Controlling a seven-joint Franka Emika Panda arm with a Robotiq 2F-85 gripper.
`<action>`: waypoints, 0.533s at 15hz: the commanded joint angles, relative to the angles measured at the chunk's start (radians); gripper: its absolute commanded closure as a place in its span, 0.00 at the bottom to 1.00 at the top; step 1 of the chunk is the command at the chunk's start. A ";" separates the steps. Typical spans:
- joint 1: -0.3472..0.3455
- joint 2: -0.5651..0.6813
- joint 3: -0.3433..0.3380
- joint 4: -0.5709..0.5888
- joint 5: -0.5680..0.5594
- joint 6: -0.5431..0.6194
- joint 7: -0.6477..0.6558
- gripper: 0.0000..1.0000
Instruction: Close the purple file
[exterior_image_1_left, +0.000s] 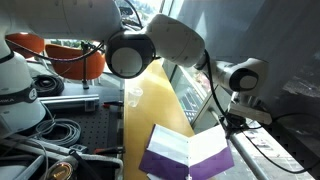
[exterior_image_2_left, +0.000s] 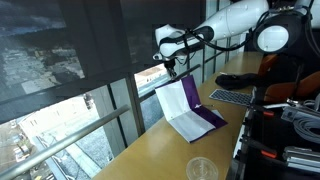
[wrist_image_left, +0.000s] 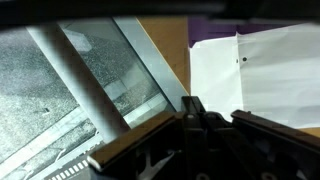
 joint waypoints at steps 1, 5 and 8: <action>-0.012 0.002 -0.015 0.010 -0.028 0.067 -0.002 1.00; 0.021 -0.005 0.005 -0.008 -0.011 0.030 0.025 1.00; 0.055 0.000 0.019 0.007 -0.004 -0.019 0.053 1.00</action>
